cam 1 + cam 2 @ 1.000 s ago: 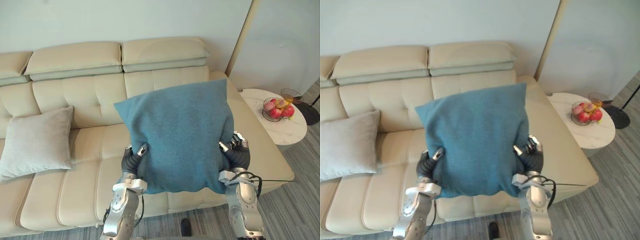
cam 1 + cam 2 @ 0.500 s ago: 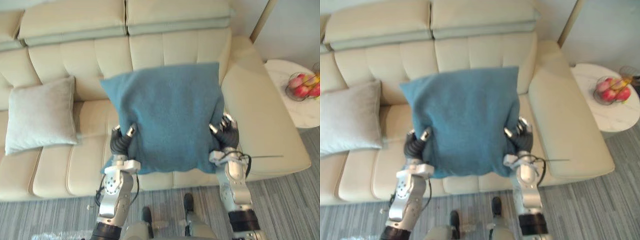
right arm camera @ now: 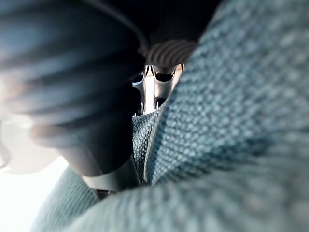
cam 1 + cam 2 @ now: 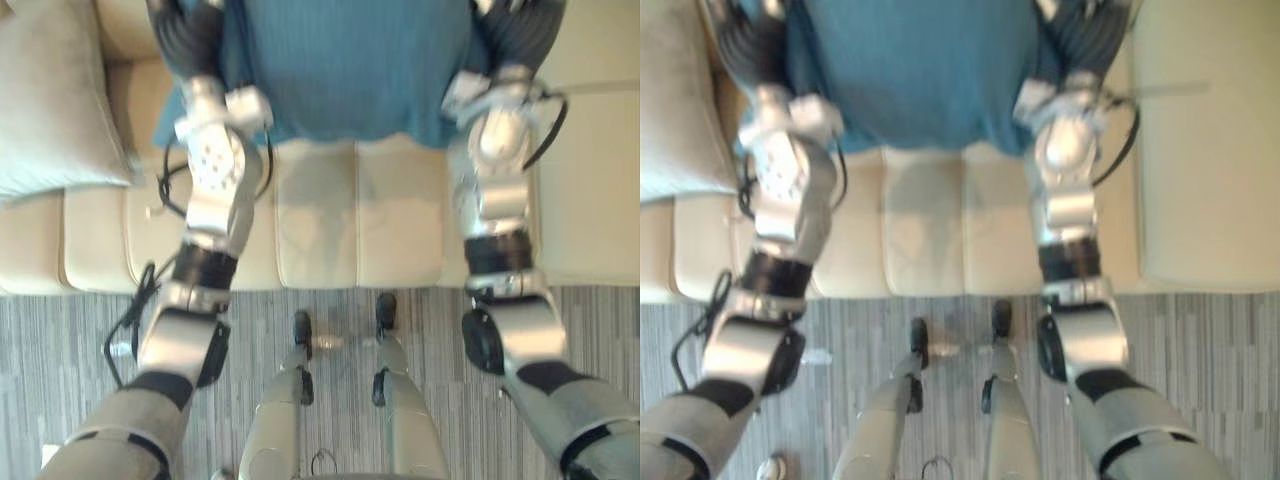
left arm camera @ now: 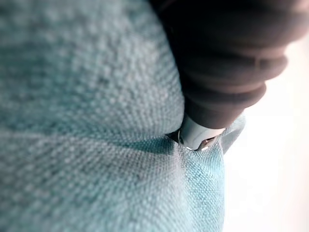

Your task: Pick up cushions and gather them together orderly.

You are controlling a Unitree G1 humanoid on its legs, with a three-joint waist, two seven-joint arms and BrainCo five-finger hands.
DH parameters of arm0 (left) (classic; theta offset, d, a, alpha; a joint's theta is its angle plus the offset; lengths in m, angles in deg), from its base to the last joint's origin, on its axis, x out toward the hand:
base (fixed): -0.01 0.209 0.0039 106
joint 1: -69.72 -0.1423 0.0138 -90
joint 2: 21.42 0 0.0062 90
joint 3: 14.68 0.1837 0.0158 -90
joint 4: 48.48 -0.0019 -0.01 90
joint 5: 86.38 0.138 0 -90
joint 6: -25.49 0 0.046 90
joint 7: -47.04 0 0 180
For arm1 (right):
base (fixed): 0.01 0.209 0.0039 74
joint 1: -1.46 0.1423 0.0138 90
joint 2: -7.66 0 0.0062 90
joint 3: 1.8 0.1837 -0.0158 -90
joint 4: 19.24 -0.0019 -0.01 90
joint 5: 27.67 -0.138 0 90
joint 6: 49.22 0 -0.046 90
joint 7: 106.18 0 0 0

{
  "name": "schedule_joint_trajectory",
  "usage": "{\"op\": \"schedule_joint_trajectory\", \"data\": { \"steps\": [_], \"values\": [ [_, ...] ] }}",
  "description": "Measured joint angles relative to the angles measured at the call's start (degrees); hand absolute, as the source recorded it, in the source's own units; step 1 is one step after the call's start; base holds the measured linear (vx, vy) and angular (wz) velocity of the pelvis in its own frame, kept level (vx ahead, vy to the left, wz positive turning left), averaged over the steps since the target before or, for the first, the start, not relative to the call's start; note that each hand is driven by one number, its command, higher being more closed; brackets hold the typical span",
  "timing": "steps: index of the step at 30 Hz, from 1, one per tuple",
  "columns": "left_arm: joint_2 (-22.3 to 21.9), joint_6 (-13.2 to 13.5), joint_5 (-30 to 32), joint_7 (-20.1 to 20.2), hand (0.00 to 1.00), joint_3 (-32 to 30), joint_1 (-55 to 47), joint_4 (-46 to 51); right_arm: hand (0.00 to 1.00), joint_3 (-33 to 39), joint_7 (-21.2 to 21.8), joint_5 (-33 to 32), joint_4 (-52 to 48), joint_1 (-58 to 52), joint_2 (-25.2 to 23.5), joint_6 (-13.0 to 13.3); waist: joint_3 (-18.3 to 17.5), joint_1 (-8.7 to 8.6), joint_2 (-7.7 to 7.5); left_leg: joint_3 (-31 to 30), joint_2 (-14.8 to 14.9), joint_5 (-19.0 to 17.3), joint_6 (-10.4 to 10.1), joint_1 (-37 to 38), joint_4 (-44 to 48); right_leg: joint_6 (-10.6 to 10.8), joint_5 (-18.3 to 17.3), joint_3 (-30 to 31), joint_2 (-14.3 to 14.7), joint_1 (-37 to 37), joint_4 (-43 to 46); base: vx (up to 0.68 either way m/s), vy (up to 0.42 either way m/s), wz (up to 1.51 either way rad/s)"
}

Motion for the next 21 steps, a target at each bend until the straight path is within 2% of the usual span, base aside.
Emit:
{"op": "schedule_joint_trajectory", "data": {
  "steps": [3, 4, 5, 6, 11, 14, 21],
  "values": [
    [-0.33, -1.41, 0.64, -1.57, 1.00, -1.37, 4.39, -3.65, 1.00, 0.06, -2.97, 0.92, 1.63, 4.23, 0.48, -1.10, 0.67, -0.35, -0.07, 0.11, 0.33, 0.08, -0.09, -4.30, 0.03, 0.97, 0.80, 0.00, 0.15, -4.30, -0.01, -0.03, 0.022, 0.04],
    [-0.69, -1.77, 1.16, -1.74, 1.00, -2.28, 5.81, -4.50, 0.00, 0.05, -4.17, 1.31, 2.73, 6.00, 0.93, -1.56, 0.68, -0.33, -0.07, 0.26, 0.54, 0.08, -0.10, -6.06, 0.10, 1.41, 1.26, 0.00, 0.26, -5.99, -0.02, -0.03, 0.026, 0.05],
    [-1.65, -2.13, 1.40, -2.54, 1.00, -3.50, 7.49, -5.14, 0.00, -0.04, -5.41, 1.46, 2.89, 7.43, 1.47, -2.23, 0.72, -0.31, -0.06, 0.17, 0.67, 0.08, -0.10, -8.05, 0.23, 1.38, 1.46, -0.16, 0.31, -7.77, -0.01, -0.02, 0.026, 0.08],
    [-2.04, -2.17, 1.78, -2.91, 0.00, -3.88, 8.25, -5.78, 0.00, -0.09, -6.04, 1.61, 3.00, 8.04, 1.59, -2.50, 0.72, -0.31, -0.06, 0.13, 0.70, 0.08, -0.11, -8.89, 0.24, 1.38, 1.46, -0.27, 0.32, -8.60, -0.01, -0.01, 0.024, 0.11],
    [-4.24, -3.36, 3.33, -5.18, 0.00, -7.06, 10.03, -9.83, 0.00, -1.64, -10.67, 5.89, 4.94, 12.49, 2.46, -3.34, 0.91, -0.22, 0.03, 0.37, 1.03, 0.07, -0.12, -13.77, 0.70, 1.37, 1.47, -1.43, 0.35, -12.92, -0.01, 0.01, 0.031, 0.06],
    [-7.06, -3.34, 3.35, -4.93, 0.00, -8.42, 9.90, -11.81, 0.00, -3.26, -10.37, 5.84, 5.73, 12.76, 3.70, -4.02, 0.92, -0.13, 0.05, 0.36, 1.22, 0.08, -0.12, -15.39, 0.80, 1.36, 1.46, -2.69, 0.38, -14.05, -0.01, 0.02, 0.045, 0.11],
    [-7.81, -3.14, 4.90, -2.40, 0.00, -10.47, 5.48, -10.13, 0.00, -2.80, -8.54, 5.67, 8.86, 11.50, 3.49, -4.44, 0.92, 0.37, 0.05, 0.44, 1.26, 0.07, -0.12, -15.60, 0.83, 1.36, 1.45, -2.97, 0.37, -14.19, 0.20, 0.00, 0.022, 0.02]
  ]
}}
